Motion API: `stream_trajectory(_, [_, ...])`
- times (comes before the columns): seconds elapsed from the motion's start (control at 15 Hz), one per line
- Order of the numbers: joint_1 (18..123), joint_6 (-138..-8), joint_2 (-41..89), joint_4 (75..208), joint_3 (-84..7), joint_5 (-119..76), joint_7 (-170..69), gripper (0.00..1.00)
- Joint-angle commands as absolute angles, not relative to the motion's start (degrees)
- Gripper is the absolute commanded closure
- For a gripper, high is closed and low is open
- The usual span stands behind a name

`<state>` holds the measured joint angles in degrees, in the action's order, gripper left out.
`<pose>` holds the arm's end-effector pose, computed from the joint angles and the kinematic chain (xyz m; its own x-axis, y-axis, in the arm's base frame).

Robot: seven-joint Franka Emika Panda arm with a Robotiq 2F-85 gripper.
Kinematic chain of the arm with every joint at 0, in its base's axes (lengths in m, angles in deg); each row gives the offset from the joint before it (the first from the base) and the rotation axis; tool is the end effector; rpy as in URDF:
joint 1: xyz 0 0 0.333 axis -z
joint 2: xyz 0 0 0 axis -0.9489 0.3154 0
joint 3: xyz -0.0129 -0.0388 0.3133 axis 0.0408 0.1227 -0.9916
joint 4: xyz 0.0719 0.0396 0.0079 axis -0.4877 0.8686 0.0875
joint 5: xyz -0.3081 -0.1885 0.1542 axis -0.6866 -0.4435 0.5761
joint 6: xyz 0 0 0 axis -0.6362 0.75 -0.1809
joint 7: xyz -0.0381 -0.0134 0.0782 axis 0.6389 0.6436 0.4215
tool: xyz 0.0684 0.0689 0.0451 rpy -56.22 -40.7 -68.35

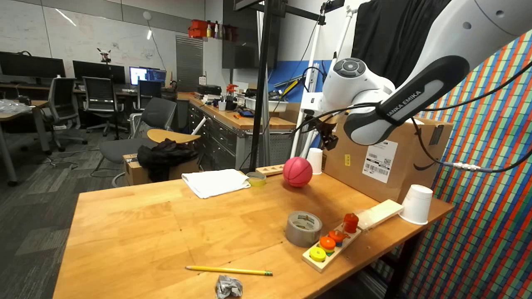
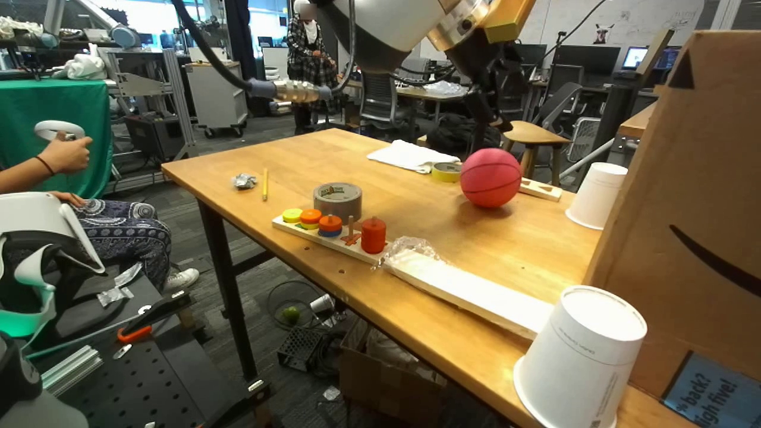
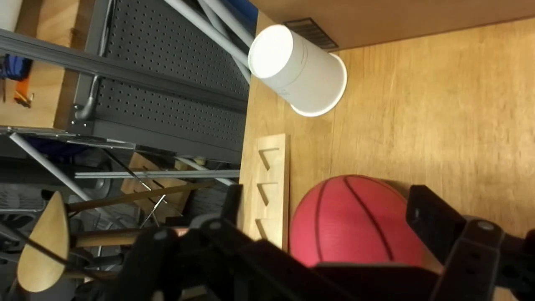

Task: Push the ball on the table to the right.

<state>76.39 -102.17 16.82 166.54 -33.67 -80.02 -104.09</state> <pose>0.6022 -0.0944 0.4120 0.1569 0.8956 -0.4163 0.7807 0.1457 0.6077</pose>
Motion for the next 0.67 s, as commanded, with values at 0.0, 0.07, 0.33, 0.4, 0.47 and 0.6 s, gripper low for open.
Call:
stream_trajectory(0.0, [75.59,-102.5,11.14,173.77,-37.82,-69.32,-106.69,0.0])
stream_trajectory(0.07, [75.59,-102.7,10.38,176.0,-39.89,-63.32,-110.17,0.0])
stream_trajectory(0.33, [77.74,-101.24,9.78,182.51,-51.31,-44.06,-120.0,0.0])
stream_trajectory(0.4, [78.57,-100.48,10.5,182.94,-54.57,-39.2,-122.77,0.0])
stream_trajectory(0.47, [79.74,-99.2,11.42,182.79,-58.1,-34.32,-125.66,0.0])
stream_trajectory(0.6, [80.94,-94.74,11.89,181.19,-62.48,-24.49,-132.55,0.0])
